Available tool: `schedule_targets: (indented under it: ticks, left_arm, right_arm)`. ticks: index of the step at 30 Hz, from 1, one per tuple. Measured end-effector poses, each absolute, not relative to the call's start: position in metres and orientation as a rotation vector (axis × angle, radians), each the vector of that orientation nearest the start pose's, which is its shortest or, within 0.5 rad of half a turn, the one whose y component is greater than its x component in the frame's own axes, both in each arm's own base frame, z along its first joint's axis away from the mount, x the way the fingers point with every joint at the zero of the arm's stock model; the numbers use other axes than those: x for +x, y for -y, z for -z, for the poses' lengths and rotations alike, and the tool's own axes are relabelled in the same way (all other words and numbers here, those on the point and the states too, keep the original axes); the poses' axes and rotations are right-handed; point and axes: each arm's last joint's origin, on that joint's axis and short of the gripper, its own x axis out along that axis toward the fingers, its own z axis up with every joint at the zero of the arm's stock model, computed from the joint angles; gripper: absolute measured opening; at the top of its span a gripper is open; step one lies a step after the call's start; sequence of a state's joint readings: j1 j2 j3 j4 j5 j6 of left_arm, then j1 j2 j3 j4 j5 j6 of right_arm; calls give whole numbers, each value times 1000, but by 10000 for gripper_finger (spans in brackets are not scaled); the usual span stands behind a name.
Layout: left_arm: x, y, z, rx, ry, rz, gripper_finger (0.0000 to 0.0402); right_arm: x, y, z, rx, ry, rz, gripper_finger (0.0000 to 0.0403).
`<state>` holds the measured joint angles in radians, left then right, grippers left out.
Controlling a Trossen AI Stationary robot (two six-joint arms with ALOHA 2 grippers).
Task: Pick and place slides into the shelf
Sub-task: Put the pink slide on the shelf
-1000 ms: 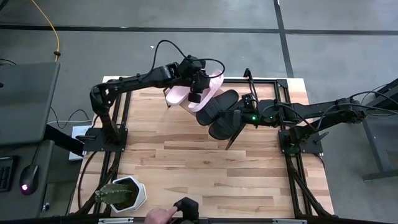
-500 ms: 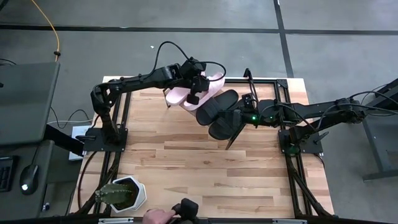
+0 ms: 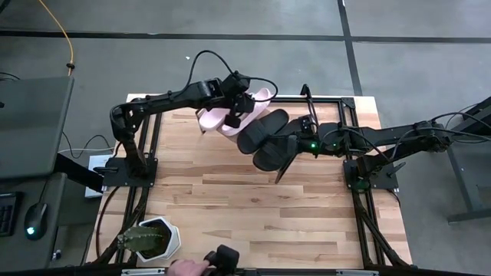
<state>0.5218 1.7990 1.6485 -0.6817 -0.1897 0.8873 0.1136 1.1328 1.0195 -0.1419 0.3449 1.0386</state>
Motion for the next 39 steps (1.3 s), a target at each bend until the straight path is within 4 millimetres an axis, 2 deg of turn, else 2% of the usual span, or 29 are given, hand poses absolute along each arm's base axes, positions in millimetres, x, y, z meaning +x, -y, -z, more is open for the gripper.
schedule_targets:
  ticks: [7, 14, 24, 29, 33, 39]
  left_arm:
    - [343, -193, -326, 690, -1095, -276, 6]
    - [343, -185, -323, 688, -1134, -242, 4]
    - [342, -186, -322, 659, -1154, -266, 3]
    - [342, -184, -321, 632, -1132, -213, 5]
    - [342, -183, -320, 572, -1109, -190, 29]
    - [342, -182, -320, 540, -1101, -183, 93]
  right_arm:
    - [250, -19, -350, 961, -112, 338, 158]
    - [250, -19, -350, 958, -112, 337, 158]
    - [250, -19, -350, 961, -120, 324, 158]
    - [250, -19, -350, 961, -121, 323, 158]
    - [250, -19, -350, 961, -120, 323, 158]
    - [250, -19, -350, 953, -122, 322, 158]
